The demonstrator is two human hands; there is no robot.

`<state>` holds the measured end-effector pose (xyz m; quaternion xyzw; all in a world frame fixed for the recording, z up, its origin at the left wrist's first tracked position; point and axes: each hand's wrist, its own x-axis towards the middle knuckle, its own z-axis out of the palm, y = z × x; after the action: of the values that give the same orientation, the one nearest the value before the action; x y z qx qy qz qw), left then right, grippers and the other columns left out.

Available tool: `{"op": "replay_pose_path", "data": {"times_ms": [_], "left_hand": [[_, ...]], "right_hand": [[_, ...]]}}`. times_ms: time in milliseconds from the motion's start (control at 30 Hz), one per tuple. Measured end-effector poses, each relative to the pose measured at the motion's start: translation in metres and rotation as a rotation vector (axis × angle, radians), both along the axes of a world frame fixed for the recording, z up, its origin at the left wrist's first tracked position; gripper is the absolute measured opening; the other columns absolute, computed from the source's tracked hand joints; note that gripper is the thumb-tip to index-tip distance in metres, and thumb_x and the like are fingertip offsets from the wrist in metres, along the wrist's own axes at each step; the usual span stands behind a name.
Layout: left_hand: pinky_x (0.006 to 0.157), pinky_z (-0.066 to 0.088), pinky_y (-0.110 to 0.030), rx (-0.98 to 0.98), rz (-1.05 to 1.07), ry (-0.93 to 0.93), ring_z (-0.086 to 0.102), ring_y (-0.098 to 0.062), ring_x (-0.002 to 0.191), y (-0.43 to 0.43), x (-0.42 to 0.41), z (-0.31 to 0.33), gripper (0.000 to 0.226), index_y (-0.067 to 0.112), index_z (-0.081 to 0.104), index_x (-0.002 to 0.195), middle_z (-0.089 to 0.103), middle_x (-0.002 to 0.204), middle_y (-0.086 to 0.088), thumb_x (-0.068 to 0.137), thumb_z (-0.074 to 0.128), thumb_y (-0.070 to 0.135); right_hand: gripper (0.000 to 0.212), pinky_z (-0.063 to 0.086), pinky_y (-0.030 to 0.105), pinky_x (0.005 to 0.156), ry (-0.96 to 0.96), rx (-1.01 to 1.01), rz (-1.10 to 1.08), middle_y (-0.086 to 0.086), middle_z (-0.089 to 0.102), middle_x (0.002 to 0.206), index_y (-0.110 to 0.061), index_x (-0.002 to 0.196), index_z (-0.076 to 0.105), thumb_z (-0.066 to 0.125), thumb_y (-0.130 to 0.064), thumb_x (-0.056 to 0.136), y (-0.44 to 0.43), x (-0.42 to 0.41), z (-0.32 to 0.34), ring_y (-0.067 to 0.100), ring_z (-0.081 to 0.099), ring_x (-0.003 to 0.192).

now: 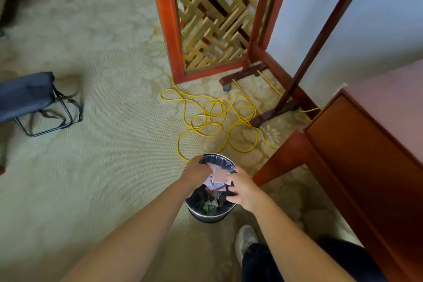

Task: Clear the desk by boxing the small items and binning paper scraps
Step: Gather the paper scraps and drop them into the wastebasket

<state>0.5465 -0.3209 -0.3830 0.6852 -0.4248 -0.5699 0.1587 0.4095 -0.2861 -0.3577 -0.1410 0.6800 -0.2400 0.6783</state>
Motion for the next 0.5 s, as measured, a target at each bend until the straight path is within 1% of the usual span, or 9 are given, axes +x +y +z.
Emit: {"op": "replay_pose_path", "data": {"times_ms": [100,133,233,267,300,333,367,433,500], "left_hand": [[0.072,0.050,-0.032,0.039,0.038,-0.007,0.061,-0.023,0.083,0.002,0.000,0.000,0.024,0.010,0.061,0.104,0.065,0.092,-0.007,0.083,0.058,-0.002],[0.075,0.048,-0.032,0.060,0.060,-0.013,0.059,-0.024,0.087,0.003,-0.001,0.002,0.025,0.009,0.058,0.108,0.063,0.095,-0.008,0.085,0.058,-0.001],[0.092,0.047,-0.045,0.087,0.076,-0.047,0.059,-0.037,0.109,0.005,-0.006,0.006,0.037,0.006,0.055,0.124,0.061,0.116,-0.023,0.087,0.056,0.006],[0.089,0.049,-0.043,0.072,0.082,-0.020,0.061,-0.035,0.102,0.005,-0.008,0.009,0.035,0.005,0.057,0.123,0.064,0.109,-0.022,0.088,0.053,0.006],[0.081,0.049,-0.036,0.036,0.085,0.013,0.062,-0.027,0.089,0.007,-0.011,0.018,0.029,0.008,0.061,0.116,0.065,0.095,-0.015,0.089,0.051,0.005],[0.074,0.048,-0.030,-0.004,0.098,0.043,0.059,-0.020,0.079,0.008,-0.014,0.026,0.024,0.010,0.063,0.111,0.063,0.085,-0.008,0.091,0.050,0.006],[0.072,0.046,-0.029,-0.054,0.100,0.074,0.058,-0.017,0.077,0.008,-0.017,0.035,0.022,0.011,0.063,0.110,0.062,0.084,-0.004,0.092,0.051,0.007],[0.075,0.050,-0.031,-0.140,0.099,0.146,0.060,-0.019,0.085,0.009,-0.024,0.058,0.024,0.010,0.061,0.116,0.066,0.096,-0.008,0.093,0.053,0.011],[0.075,0.051,-0.028,-0.211,0.099,0.207,0.063,-0.020,0.092,0.012,-0.033,0.084,0.022,0.011,0.061,0.113,0.067,0.105,-0.010,0.093,0.054,0.010]], "right_hand": [[0.048,0.034,0.052,0.104,0.034,0.036,0.060,0.007,0.036,0.144,-0.024,0.143,0.036,0.047,-0.016,0.097,0.006,-0.009,-0.007,0.030,0.035,0.131],[0.047,0.035,0.051,0.103,0.042,0.036,0.057,0.006,0.038,0.142,-0.023,0.143,0.037,0.046,-0.016,0.098,0.007,-0.012,-0.008,0.029,0.037,0.129],[0.045,0.041,0.048,0.102,0.082,-0.012,0.047,0.009,0.043,0.141,-0.017,0.145,0.036,0.042,-0.013,0.100,0.007,-0.015,-0.002,0.028,0.045,0.126],[0.043,0.044,0.046,0.101,0.102,-0.048,0.039,0.012,0.046,0.139,-0.015,0.143,0.038,0.042,-0.011,0.100,0.006,-0.014,0.003,0.030,0.048,0.125],[0.041,0.046,0.045,0.100,0.129,-0.099,0.035,0.016,0.050,0.136,-0.012,0.140,0.042,0.042,-0.008,0.100,0.006,-0.013,0.010,0.032,0.052,0.122],[0.038,0.047,0.044,0.097,0.160,-0.160,0.031,0.020,0.053,0.133,-0.009,0.136,0.046,0.042,-0.006,0.099,0.005,-0.012,0.017,0.034,0.055,0.118],[0.035,0.049,0.042,0.092,0.186,-0.225,0.022,0.022,0.055,0.129,-0.008,0.132,0.050,0.043,-0.004,0.097,0.005,-0.010,0.026,0.034,0.059,0.111],[0.032,0.049,0.029,0.074,0.193,-0.345,-0.017,0.017,0.060,0.118,-0.006,0.124,0.054,0.045,0.000,0.094,0.006,-0.008,0.048,0.024,0.060,0.092],[0.030,0.045,0.019,0.062,0.169,-0.455,-0.074,0.012,0.060,0.106,-0.002,0.120,0.055,0.047,0.004,0.092,0.008,-0.009,0.074,0.015,0.057,0.077]]}}
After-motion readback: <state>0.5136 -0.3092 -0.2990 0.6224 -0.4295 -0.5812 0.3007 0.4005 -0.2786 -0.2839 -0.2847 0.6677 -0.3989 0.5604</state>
